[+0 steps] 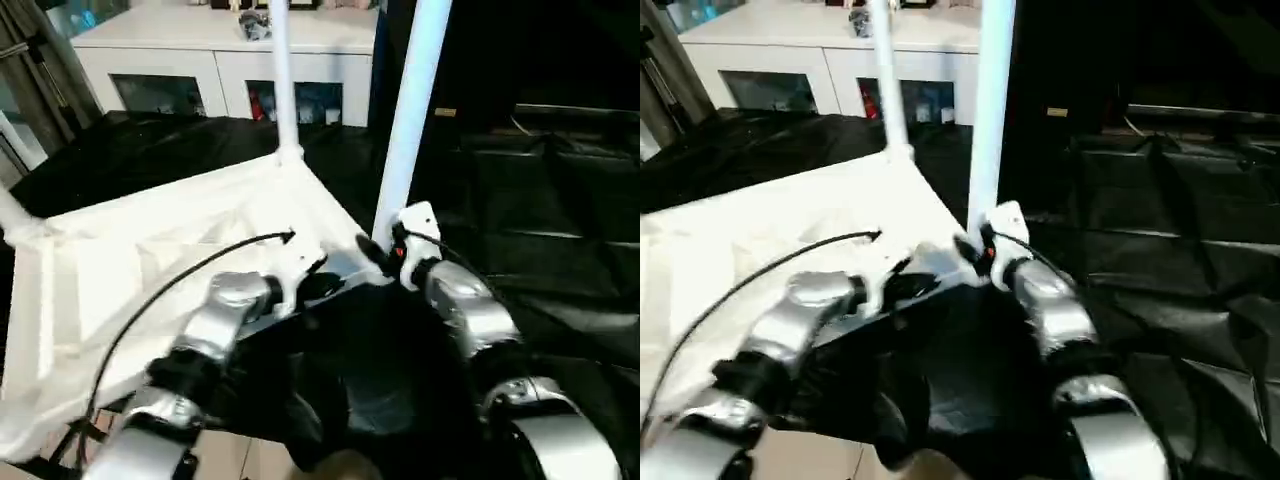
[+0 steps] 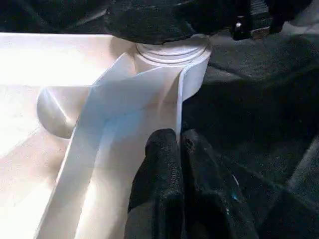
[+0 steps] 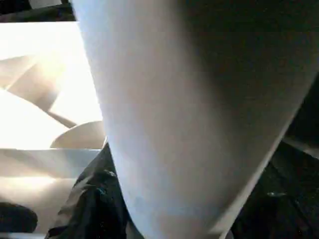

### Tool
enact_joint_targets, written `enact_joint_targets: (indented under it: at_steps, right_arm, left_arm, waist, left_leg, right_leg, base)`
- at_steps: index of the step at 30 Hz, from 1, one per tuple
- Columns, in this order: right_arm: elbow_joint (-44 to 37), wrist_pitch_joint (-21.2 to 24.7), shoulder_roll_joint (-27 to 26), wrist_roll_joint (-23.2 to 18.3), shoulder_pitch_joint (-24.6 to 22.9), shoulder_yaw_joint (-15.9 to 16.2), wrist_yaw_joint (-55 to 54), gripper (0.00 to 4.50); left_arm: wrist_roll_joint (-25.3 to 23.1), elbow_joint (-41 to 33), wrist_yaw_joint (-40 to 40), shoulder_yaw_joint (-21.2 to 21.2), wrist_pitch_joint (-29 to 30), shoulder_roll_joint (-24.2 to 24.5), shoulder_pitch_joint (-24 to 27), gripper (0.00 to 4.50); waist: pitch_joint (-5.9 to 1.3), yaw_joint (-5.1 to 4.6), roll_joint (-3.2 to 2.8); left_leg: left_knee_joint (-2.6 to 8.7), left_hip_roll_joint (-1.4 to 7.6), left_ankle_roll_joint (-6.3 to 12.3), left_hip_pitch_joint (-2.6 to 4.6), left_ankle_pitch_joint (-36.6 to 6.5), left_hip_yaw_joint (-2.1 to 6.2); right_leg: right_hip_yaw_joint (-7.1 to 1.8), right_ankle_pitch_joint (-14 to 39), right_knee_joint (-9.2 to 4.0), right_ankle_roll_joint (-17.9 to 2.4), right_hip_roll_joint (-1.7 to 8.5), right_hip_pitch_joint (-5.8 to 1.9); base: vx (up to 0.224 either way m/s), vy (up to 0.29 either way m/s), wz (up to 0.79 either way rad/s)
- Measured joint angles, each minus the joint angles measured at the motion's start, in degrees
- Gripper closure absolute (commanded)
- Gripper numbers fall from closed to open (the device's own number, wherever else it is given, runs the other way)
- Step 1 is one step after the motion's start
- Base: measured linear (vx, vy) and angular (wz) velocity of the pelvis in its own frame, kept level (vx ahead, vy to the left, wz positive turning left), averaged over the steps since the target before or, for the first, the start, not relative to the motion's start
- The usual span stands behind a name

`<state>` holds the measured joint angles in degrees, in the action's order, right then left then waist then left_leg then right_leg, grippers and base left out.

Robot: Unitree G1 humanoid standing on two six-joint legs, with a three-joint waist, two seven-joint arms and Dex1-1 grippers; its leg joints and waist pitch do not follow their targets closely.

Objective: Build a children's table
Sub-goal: Rotate leg to tighten

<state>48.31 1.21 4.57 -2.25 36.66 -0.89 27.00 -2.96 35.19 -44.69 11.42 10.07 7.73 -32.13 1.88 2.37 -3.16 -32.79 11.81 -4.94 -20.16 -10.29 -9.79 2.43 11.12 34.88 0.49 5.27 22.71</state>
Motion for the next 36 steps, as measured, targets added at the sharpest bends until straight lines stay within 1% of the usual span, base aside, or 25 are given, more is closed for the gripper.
enact_joint_targets:
  at_steps: [2,4,7,10,12,13,17,21,24,28,30,32,35,36]
  right_arm:
    - [0.12,-0.18,-0.44,-0.46,0.0,-0.43,0.09,1.71]
    - [0.15,-0.59,-0.42,-0.27,0.01,-0.48,0.4,1.37]
    - [0.15,-1.5,-0.23,0.29,-0.02,0.06,2.74,1.3]
    - [-0.57,-1.93,2.55,0.12,-0.39,1.33,10.72,1.3]
    - [-1.01,-2.11,3.85,0.06,-0.56,1.59,14.73,1.3]
    - [-1.44,-2.38,5.13,-0.15,-0.75,2.41,17.36,1.3]
    - [-3.65,-2.91,9.28,-1.15,-1.79,4.77,28.62,1.3]
    - [-5.99,-2.55,12.33,-2.15,-2.96,6.64,38.54,1.3]
    - [-7.61,-1.64,13.64,-3.06,-3.55,8.35,45.39,1.3]
    - [-9.59,-0.73,14.2,-4.51,-4.88,9.96,50.38,1.3]
    - [-10.05,-0.57,14.49,-4.8,-5.12,10.74,52.21,1.57]
    - [-10.24,-0.23,14.87,-4.84,-5.13,10.93,53.06,1.63]
    - [-11.4,0.06,15.64,-4.81,-5.45,11.63,53.96,2.03]
    - [-11.78,0.07,15.77,-4.79,-5.56,11.85,54.19,2.05]
  left_arm:
    - [-0.02,-0.01,0.03,0.02,0.01,-0.02,0.0,4.5]
    - [-0.01,-0.07,-0.19,0.2,0.07,0.02,0.01,4.5]
    - [0.02,-0.28,-1.3,0.27,0.07,0.72,0.0,4.5]
    - [0.49,-1.28,-4.6,0.84,0.17,2.57,0.1,4.5]
    - [0.92,-1.63,-6.36,0.92,0.17,3.21,0.18,4.5]
    - [1.08,-2.03,-7.51,1.11,0.17,3.85,0.23,4.5]
    - [2.19,-3.75,-12.67,1.99,0.05,6.8,0.87,4.5]
    - [2.86,-5.07,-18.32,3.04,-0.28,9.88,1.3,4.5]
    - [3.88,-6.34,-23.03,3.69,-0.53,12.02,2.12,4.5]
    - [4.95,-7.67,-27.38,4.78,-0.48,13.75,2.71,4.5]
    - [5.29,-7.88,-29.08,5.07,-0.45,14.5,2.78,4.5]
    - [5.41,-7.89,-29.91,5.2,-0.46,14.59,2.8,4.5]
    - [5.56,-7.9,-30.82,5.29,-0.46,14.73,2.84,4.5]
    - [5.61,-7.92,-31.2,5.31,-0.46,14.82,2.88,4.5]
  waist:
    - [-0.02,-0.09,-0.03]
    - [-0.03,-0.12,-0.03]
    - [-0.02,-0.19,-0.02]
    - [-0.01,-0.27,0.01]
    - [-0.01,-0.27,0.01]
    - [-0.01,-0.22,0.01]
    - [-0.01,0.15,0.01]
    - [0.0,0.87,0.05]
    - [0.06,1.1,0.25]
    - [0.09,1.39,0.32]
    - [0.09,1.44,0.32]
    - [0.09,1.57,0.32]
    - [0.09,1.79,0.32]
    - [0.09,1.84,0.31]
  left_leg:
    - [0.03,0.0,0.0,-0.02,0.0,0.0]
    - [0.08,0.0,0.0,-0.03,0.0,0.0]
    - [0.17,0.0,0.0,-0.04,0.0,0.0]
    - [0.25,0.03,-0.01,-0.18,0.0,0.0]
    - [0.3,0.04,-0.02,-0.22,-0.01,-0.04]
    - [0.34,0.04,-0.02,-0.29,-0.01,-0.05]
    - [0.42,0.1,-0.01,-0.5,-0.03,-0.1]
    - [0.37,0.11,-0.01,-0.53,-0.02,-0.1]
    - [0.36,0.11,-0.02,-0.53,-0.03,-0.1]
    - [0.33,0.09,-0.02,-0.42,-0.03,-0.1]
    - [0.33,0.08,-0.02,-0.43,-0.03,-0.11]
    - [0.33,0.07,-0.02,-0.45,-0.03,-0.11]
    - [0.33,0.07,-0.02,-0.46,-0.03,-0.11]
    - [0.33,0.07,-0.02,-0.45,-0.03,-0.11]
  right_leg:
    - [0.0,0.0,-0.01,0.0,0.0,0.0]
    - [0.01,0.0,-0.04,0.0,0.0,0.01]
    - [0.04,0.0,-0.06,0.0,0.0,0.04]
    - [0.1,-0.03,-0.07,-0.05,-0.01,0.15]
    - [0.13,-0.05,-0.07,-0.09,-0.02,0.18]
    - [0.17,-0.03,-0.09,-0.09,-0.01,0.22]
    - [0.35,0.02,-0.22,-0.13,-0.05,0.31]
    - [0.38,0.03,-0.21,-0.15,-0.03,0.32]
    - [0.37,0.02,-0.2,-0.15,-0.02,0.31]
    - [0.36,0.02,-0.23,-0.16,0.0,0.34]
    - [0.36,0.02,-0.26,-0.16,0.01,0.36]
    - [0.36,0.02,-0.28,-0.17,0.02,0.36]
    - [0.36,0.02,-0.3,-0.17,0.02,0.35]
    - [0.36,0.02,-0.3,-0.17,0.02,0.36]
  base:
    - [0.0,0.0,0.0]
    - [0.0,0.0,0.0]
    - [0.0,0.0,0.0]
    - [0.0,0.0,0.0]
    - [0.0,0.0,0.0]
    - [0.0,0.0,0.0]
    - [0.0,0.0,0.0]
    - [0.0,0.0,0.0]
    - [0.0,0.0,0.0]
    - [0.0,0.0,0.0]
    - [0.0,0.0,0.0]
    - [0.0,0.0,0.0]
    - [0.0,0.0,0.0]
    - [0.0,0.0,0.0]
